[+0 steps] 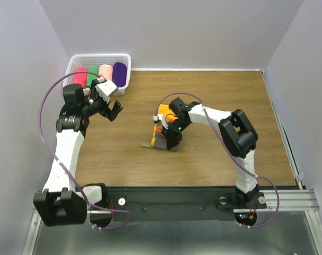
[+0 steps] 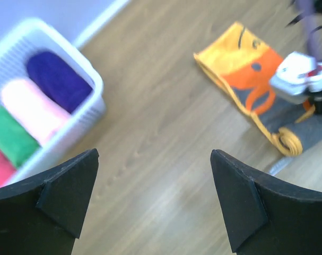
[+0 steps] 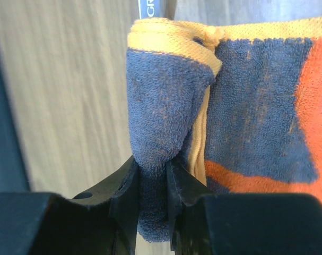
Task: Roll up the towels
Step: Roll the towel
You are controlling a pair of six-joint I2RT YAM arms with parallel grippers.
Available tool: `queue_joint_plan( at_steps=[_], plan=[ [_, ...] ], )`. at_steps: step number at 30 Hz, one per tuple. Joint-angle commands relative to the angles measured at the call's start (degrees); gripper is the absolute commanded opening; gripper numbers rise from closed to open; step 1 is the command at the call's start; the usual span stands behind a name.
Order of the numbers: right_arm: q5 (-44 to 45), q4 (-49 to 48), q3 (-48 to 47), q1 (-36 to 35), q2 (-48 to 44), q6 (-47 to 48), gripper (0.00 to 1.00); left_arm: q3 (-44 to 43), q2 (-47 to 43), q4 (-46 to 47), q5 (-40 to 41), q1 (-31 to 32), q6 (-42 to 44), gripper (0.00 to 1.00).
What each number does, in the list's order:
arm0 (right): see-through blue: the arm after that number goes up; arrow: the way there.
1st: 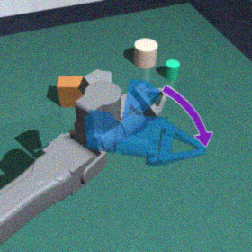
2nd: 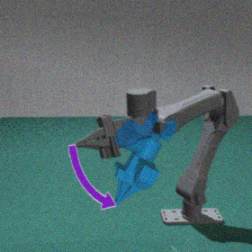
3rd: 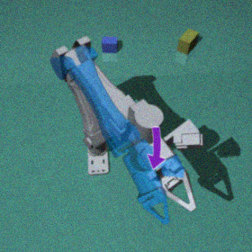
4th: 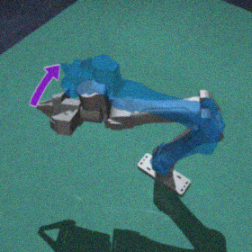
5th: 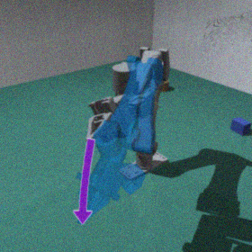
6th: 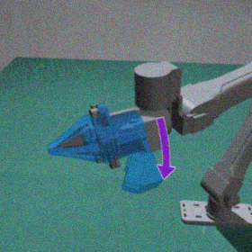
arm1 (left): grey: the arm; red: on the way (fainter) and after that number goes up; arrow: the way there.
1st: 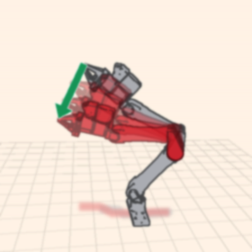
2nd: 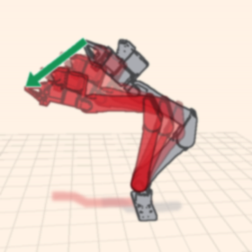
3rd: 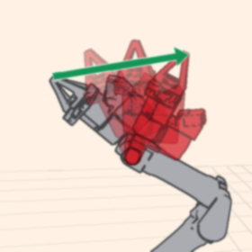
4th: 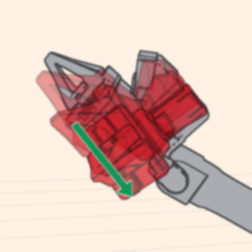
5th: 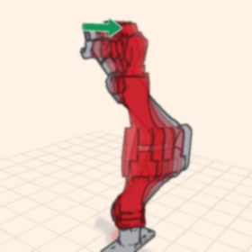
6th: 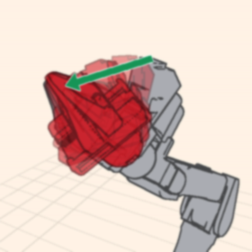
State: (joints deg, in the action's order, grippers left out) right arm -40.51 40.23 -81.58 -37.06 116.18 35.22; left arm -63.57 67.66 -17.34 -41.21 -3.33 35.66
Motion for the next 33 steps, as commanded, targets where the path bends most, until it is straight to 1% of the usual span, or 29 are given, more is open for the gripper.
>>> queue_joint_plan(
  at_steps=[1, 2, 3, 4, 5, 6, 7, 8, 9, 10, 11, 13, 14, 17, 18, 20, 21, 23, 27, 30, 33],
  plan=[
    [-11.5, 14.2, -5.4, 2.4, 6.7, 0.5, 0.05, 4.6, -3.1, 4.0, 0.8, 1.7, 1.7, 0.99],
    [-12.8, 18.6, -8.7, 2.9, 8.2, 1.7, 0.05, 4.9, -3.5, -3.8, -1.7, 2.7, 11.3, 0.99],
    [-14.1, 20.9, -10.2, 4.1, 9.8, 3.3, 0.07, 6.0, -5.2, -6.0, -1.4, 4.5, 15.4, 0.99],
    [-16.6, 26.0, -13.6, 4.7, 13.6, 4.7, 0.07, 10.1, -6.6, -5.9, 2.8, 9.0, 16.4, 0.99],
    [-18.0, 28.3, -15.1, 6.0, 15.4, 6.6, 0.09, 12.3, -9.7, -4.5, 5.0, 12.0, 18.1, 0.99],
    [-19.2, 30.7, -16.4, 6.5, 17.2, 8.1, 0.09, 14.7, -9.7, -4.5, 6.6, 14.7, 20.2, 0.99],
    [-21.2, 35.7, -18.2, 7.2, 20.3, 9.8, 0.1, 16.8, -12.9, -4.3, 8.7, 21.1, 21.5, 0.99],
    [-22.0, 37.4, -20.2, 8.0, 21.7, 10.7, 0.11, 21.0, -14.2, -2.8, 11.7, 23.9, 22.6, 0.99],
    [-22.6, 38.3, -21.0, 8.3, 22.7, 11.4, 0.12, 22.8, -16.1, -2.1, 13.2, 26.6, 24.4, 0.99],
    [-23.0, 38.9, -21.4, 8.7, 23.3, 11.2, 0.12, 24.4, -16.5, -0.8, 15.2, 30.3, 24.2, 0.99],
    [-23.9, 39.0, -21.6, 8.9, 24.3, 10.7, 0.13, 26.8, -16.5, 0.6, 19.8, 36.8, 23.9, 0.99],
    [-24.5, 39.2, -22.7, 9.2, 25.3, 9.3, 0.14, 28.1, -14.6, 4.3, 23.7, 42.7, 23.5, 0.98],
    [-24.7, 39.3, -22.9, 9.2, 25.6, 8.8, 0.15, 28.5, -13.4, 5.6, 26.6, 46.8, 23.4, 0.98],
    [-24.6, 39.3, -23.5, 9.2, 26.1, 7.7, 0.15, 27.9, -7.7, 9.5, 28.2, 50.3, 24.3, 0.97],
    [-24.4, 39.3, -23.7, 9.2, 26.2, 7.1, 0.16, 26.8, -4.6, 10.6, 28.0, 51.6, 24.6, 0.97],
    [-23.7, 39.3, -24.1, 9.2, 26.5, 6.5, 0.17, 25.5, -1.4, 12.7, 28.0, 52.7, 25.9, 0.97],
    [-23.5, 39.2, -23.9, 9.2, 26.4, 6.2, 0.18, 25.0, 1.8, 13.3, 28.2, 53.6, 26.1, 0.96],
    [-23.3, 39.1, -23.7, 9.2, 26.4, 6.0, 0.18, 23.8, 5.2, 14.3, 28.4, 54.2, 26.7, 0.94],
    [-22.9, 38.9, -23.7, 9.2, 26.4, 5.3, 0.23, 20.1, 12.8, 17.0, 29.9, 54.7, 25.8, 0.89],
    [-22.4, 38.6, -24.1, 9.2, 26.6, 4.5, 0.25, 18.7, 14.9, 20.1, 31.6, 54.7, 25.6, 0.88],
    [-22.4, 38.7, -24.9, 9.2, 27.1, 3.6, 0.27, 18.1, 17.6, 20.9, 32.2, 54.8, 27.2, 0.87]
  ],
)
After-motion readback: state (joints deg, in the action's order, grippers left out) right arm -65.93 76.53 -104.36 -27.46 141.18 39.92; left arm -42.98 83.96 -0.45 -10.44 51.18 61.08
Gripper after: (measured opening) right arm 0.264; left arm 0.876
